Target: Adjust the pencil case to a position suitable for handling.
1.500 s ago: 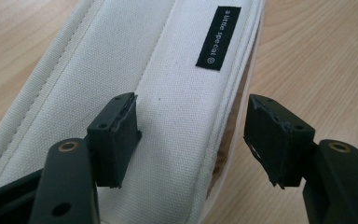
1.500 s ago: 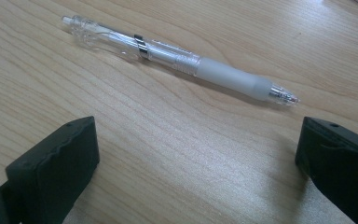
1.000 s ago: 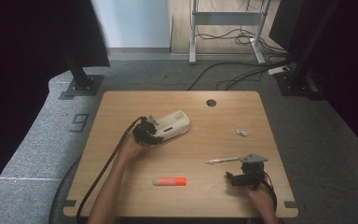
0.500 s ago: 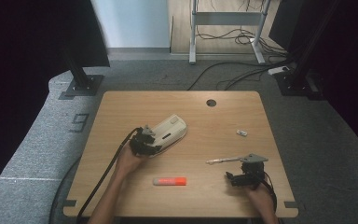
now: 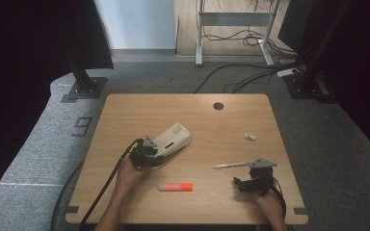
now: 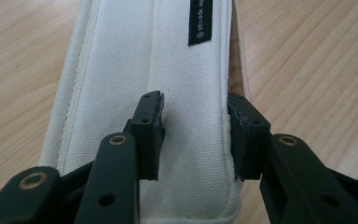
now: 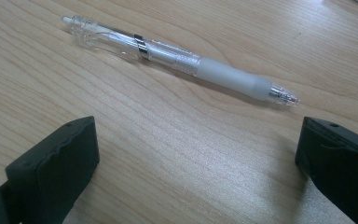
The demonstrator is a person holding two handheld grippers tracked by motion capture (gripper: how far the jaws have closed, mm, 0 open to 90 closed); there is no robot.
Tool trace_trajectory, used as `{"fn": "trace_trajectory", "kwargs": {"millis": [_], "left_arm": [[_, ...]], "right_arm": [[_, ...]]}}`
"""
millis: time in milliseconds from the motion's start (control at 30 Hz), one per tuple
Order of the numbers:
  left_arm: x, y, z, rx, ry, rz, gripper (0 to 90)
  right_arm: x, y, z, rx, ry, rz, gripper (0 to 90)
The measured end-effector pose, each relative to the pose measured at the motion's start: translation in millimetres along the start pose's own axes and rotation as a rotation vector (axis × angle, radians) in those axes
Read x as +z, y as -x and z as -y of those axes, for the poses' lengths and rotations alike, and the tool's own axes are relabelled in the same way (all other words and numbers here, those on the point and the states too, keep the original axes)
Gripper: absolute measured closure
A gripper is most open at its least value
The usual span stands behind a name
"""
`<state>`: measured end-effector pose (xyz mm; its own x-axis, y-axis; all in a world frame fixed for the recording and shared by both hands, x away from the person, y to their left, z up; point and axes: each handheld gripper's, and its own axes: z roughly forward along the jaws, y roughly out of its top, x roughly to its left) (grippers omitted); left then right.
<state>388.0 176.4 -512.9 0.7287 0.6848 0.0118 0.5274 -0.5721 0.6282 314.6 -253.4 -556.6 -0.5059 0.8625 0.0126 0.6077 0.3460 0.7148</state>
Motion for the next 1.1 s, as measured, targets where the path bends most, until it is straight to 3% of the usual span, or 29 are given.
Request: {"fn": "trace_trajectory", "kwargs": {"millis": [233,633,900,1100], "left_arm": [[-10.7,-2.7,1.4,-0.035,0.043,0.031,68.7],[-22.9,-7.6,3.6,-0.053,0.094,0.049,75.4],[-32.0,-17.1,7.2,-0.107,0.137,0.116,76.0],[-38.5,-21.5,8.6,-0.131,0.157,0.142,76.4]], "right_arm": [[0.0,0.0,0.0,0.0,0.0,0.0,0.0],[0.0,0.0,0.0,0.0,0.0,0.0,0.0],[0.0,0.0,0.0,0.0,0.0,0.0,0.0],[0.0,0.0,0.0,0.0,0.0,0.0,0.0]]}}
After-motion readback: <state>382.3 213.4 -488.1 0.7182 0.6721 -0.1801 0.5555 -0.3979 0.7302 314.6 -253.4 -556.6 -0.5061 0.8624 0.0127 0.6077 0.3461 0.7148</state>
